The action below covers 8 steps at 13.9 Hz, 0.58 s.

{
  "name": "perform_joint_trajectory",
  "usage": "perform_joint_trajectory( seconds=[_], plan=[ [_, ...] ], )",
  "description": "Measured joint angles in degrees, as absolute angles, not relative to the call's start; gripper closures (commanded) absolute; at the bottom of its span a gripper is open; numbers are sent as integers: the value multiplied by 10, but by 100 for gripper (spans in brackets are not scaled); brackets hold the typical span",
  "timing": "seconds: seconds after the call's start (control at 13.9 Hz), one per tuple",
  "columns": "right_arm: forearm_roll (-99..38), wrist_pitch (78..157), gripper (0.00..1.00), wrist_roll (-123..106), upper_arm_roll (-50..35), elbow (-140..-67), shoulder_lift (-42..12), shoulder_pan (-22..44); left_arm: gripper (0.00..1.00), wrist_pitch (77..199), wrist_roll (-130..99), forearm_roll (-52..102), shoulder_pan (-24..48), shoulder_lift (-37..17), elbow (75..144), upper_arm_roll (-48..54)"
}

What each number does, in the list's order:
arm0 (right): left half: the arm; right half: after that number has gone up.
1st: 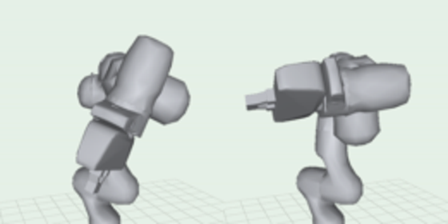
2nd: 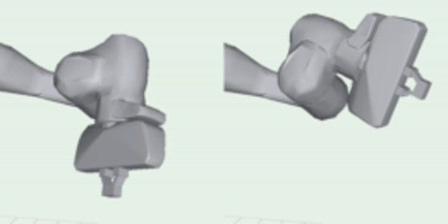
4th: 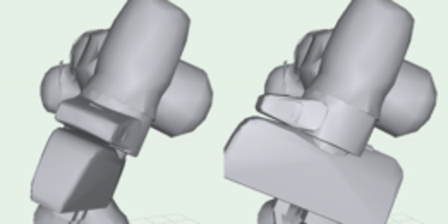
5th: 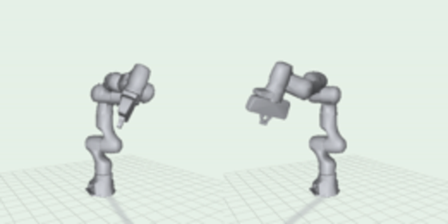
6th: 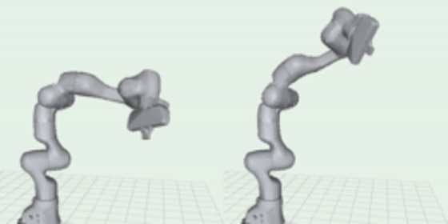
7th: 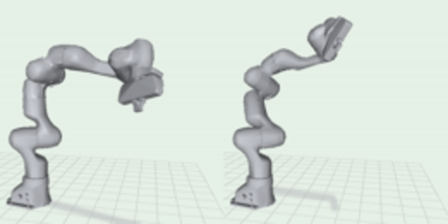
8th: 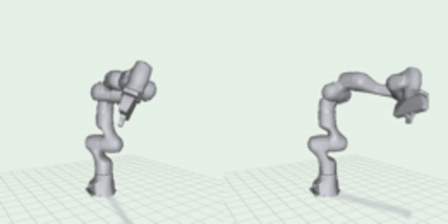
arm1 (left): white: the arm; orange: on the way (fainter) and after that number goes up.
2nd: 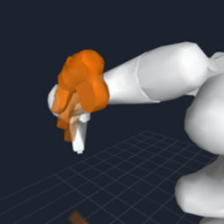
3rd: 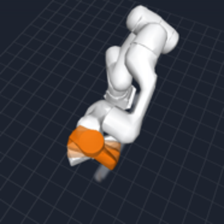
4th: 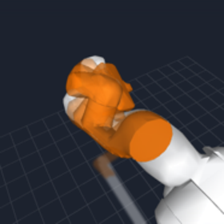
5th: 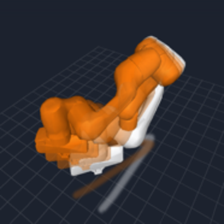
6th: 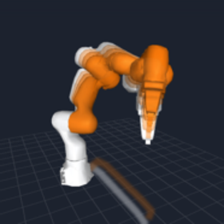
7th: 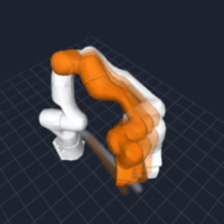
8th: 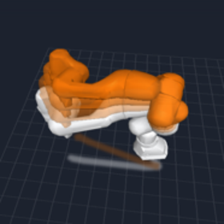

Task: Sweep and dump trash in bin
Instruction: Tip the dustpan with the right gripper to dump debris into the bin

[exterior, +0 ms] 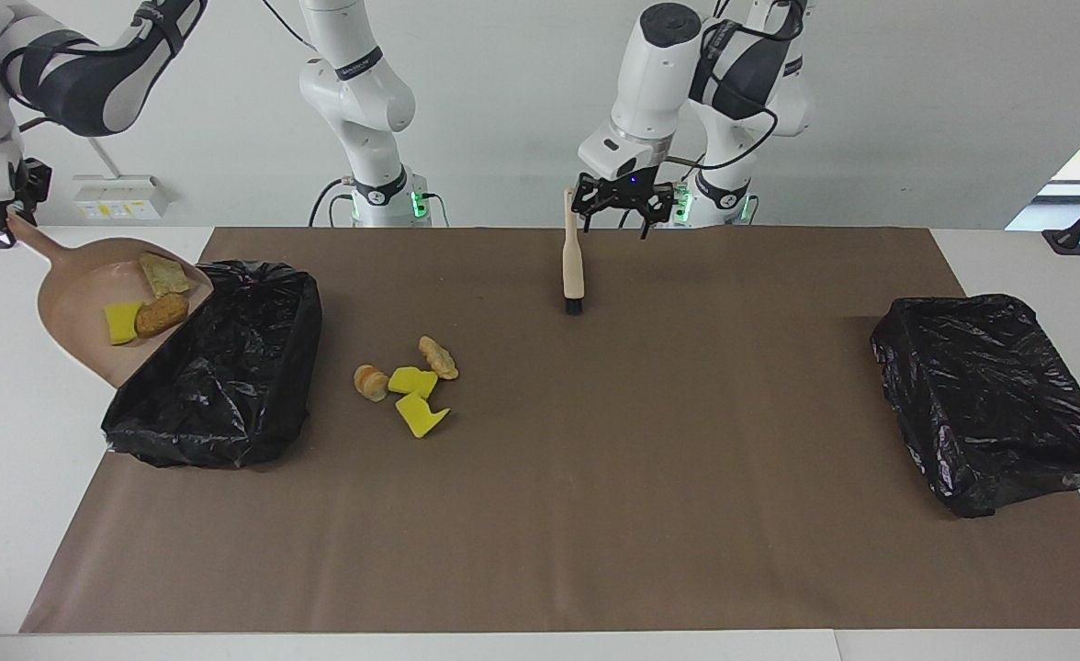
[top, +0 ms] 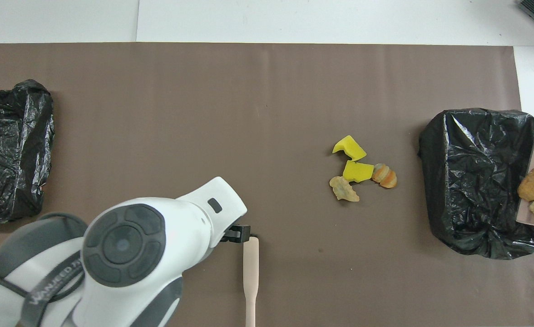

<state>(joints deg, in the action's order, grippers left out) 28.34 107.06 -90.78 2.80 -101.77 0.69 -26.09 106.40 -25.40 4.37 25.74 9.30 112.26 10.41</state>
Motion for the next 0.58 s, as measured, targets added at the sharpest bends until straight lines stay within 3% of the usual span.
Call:
perform_joint_trajectory(
  seconds=[0.58],
  plan=[
    [352,1085,100,-908,27,-1034,11,-244,0,902,-61,-6,87,50,918,101]
  ],
)
